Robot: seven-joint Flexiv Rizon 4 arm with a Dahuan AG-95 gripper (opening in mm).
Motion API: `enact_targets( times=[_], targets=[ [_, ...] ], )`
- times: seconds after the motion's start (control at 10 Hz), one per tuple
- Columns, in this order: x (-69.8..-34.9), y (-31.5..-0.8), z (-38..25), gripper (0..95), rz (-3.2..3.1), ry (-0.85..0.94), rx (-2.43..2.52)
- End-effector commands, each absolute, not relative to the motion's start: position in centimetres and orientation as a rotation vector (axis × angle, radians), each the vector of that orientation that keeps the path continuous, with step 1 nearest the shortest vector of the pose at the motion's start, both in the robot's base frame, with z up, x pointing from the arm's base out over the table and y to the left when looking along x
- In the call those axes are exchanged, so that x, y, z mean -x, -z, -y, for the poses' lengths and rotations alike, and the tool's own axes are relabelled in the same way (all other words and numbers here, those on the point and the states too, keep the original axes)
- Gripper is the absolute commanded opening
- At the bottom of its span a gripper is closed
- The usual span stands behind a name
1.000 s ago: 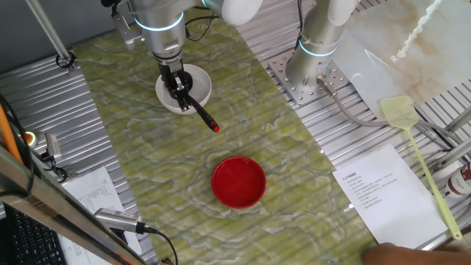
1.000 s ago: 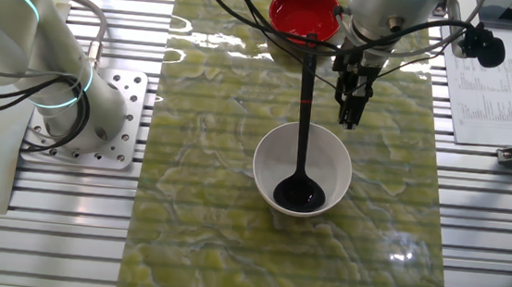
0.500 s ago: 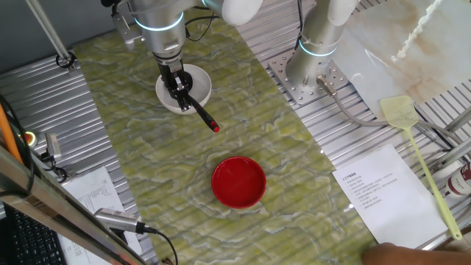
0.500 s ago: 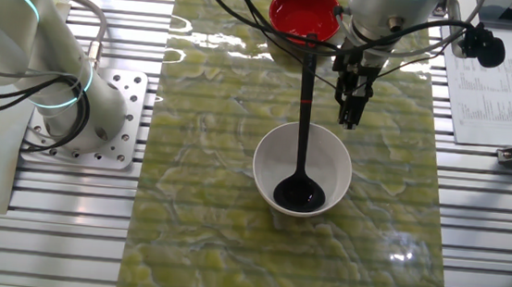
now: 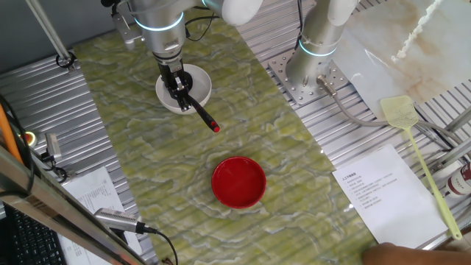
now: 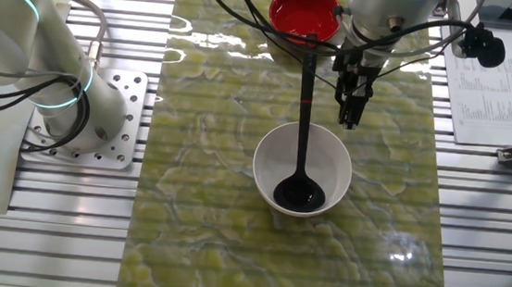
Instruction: Scoop water with a large spoon from one bowl to another
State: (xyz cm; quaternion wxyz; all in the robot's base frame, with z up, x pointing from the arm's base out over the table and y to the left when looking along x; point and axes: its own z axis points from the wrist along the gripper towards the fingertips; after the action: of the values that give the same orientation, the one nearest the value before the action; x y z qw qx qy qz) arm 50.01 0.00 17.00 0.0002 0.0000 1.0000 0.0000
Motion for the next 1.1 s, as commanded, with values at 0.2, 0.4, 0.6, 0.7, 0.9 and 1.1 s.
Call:
enact_targets(
  times=[0.2,0.4,0.6,0.7,0.9,1.1],
  targets=[
    [-50.00,-17.00,0.00,0.0,-3.117,0.173,0.296],
    [-49.96,-17.10,-0.05,0.0,-3.121,0.189,0.296],
    [-49.99,-17.12,-0.06,0.0,-3.121,0.194,0.297],
    [-49.99,-17.13,-0.06,0.0,-3.121,0.195,0.297],
    [-50.01,-17.19,-0.09,0.0,-3.121,0.201,0.294],
    [-50.01,-17.23,-0.11,0.0,-3.121,0.205,0.293]
  ],
)
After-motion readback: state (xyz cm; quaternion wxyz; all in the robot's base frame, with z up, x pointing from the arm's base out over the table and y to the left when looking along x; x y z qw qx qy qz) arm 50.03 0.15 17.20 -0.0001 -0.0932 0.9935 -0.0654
